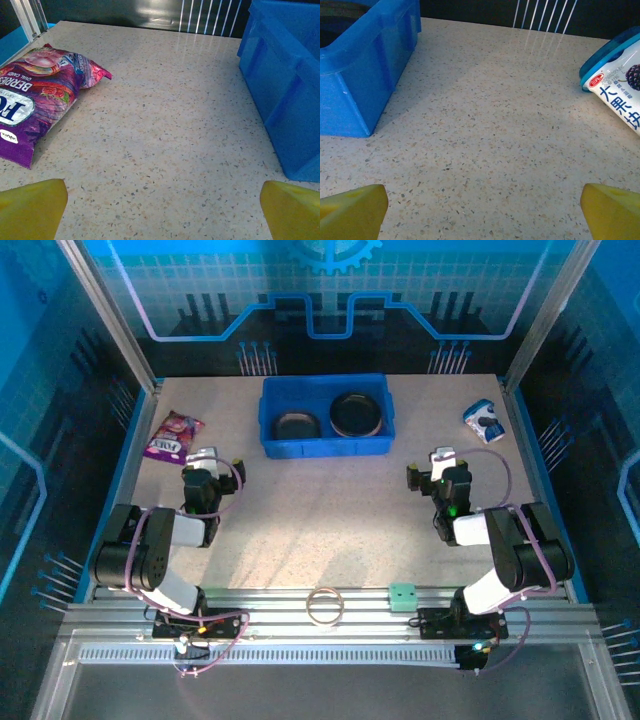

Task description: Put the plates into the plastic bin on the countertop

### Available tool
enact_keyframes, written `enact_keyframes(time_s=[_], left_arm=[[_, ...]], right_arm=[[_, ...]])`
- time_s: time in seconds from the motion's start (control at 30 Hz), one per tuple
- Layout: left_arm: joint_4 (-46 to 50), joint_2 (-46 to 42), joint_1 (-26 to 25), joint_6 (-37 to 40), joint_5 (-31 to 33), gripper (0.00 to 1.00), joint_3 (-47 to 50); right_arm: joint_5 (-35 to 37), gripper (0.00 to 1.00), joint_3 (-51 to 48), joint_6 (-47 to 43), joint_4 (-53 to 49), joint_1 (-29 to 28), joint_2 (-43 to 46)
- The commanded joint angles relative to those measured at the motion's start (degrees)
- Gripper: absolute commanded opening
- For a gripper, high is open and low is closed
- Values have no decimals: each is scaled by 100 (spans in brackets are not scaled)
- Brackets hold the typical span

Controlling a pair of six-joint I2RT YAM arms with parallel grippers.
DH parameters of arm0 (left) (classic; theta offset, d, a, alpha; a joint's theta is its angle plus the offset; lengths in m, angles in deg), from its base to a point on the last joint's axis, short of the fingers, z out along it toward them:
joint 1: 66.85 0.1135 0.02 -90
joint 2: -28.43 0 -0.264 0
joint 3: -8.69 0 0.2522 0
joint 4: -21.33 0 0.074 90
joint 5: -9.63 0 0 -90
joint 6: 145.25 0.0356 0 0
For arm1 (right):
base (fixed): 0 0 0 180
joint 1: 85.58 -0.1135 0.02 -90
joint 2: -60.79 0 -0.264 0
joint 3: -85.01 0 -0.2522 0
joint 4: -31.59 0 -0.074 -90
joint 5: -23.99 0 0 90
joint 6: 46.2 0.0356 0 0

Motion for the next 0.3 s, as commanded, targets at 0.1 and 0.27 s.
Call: enact_keyframes(time_s=[0.1,0.27], left_arm=[[-35,5,18,35,48,99,-95],[-38,5,16,35,43,99,-96]], right_arm=[[-1095,100,291,-116,-328,240,48],[-928,100,193,-148,-115,181,49]])
